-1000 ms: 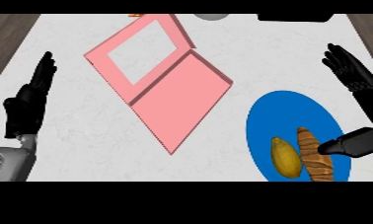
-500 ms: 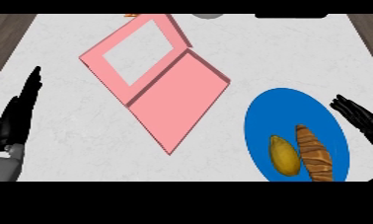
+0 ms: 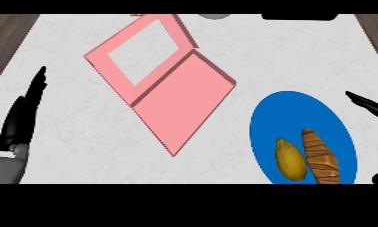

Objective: Pick the croissant from the plate and place it in the cardboard box

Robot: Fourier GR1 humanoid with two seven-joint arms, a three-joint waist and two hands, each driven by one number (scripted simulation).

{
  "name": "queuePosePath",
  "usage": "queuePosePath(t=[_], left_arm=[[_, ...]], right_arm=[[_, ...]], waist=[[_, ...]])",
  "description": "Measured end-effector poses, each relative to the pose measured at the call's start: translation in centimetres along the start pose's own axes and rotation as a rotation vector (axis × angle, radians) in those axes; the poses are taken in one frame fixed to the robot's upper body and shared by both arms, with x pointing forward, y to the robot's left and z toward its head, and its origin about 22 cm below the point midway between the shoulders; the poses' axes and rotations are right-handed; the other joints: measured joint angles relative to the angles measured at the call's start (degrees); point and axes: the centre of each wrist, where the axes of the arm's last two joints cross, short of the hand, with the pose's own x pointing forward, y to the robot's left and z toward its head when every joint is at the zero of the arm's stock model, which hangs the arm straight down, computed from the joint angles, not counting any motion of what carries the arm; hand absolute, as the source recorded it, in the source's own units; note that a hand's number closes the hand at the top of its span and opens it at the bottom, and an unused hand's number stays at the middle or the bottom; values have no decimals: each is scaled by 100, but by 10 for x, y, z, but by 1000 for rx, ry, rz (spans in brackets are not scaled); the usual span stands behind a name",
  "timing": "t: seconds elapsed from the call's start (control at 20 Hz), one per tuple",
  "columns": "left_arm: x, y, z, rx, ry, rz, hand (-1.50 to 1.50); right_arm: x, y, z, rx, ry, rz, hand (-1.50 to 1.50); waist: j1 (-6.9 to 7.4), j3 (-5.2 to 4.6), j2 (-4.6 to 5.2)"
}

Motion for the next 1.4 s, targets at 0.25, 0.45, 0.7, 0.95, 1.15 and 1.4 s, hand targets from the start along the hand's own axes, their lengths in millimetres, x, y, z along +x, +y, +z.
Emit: queuePosePath(t=[0.25, 0.45, 0.7, 0.95, 1.15, 1.4], left_arm=[[1, 1, -2, 2, 1, 2, 0], [-1, 4, 0, 8, 8, -7, 0], [0, 5, -4, 19, 14, -6, 0], [-2, 5, 1, 15, 20, -6, 0], [-5, 4, 1, 21, 20, -10, 0], [-4, 6, 0, 18, 17, -4, 0]], right_arm=[[5, -10, -21, 186, 30, 149, -150], [8, -5, -39, 327, 62, 227, -150], [14, 0, -60, 424, 84, 264, -150], [17, 6, -73, 458, 106, 304, -150], [14, 23, -76, 479, 105, 308, -150], [16, 28, -81, 486, 106, 309, -150]], waist=[[0, -9, -6], [-24, -14, -16], [-85, -18, -27], [-111, -17, -33], [-130, -16, -35], [-136, -16, -36]])
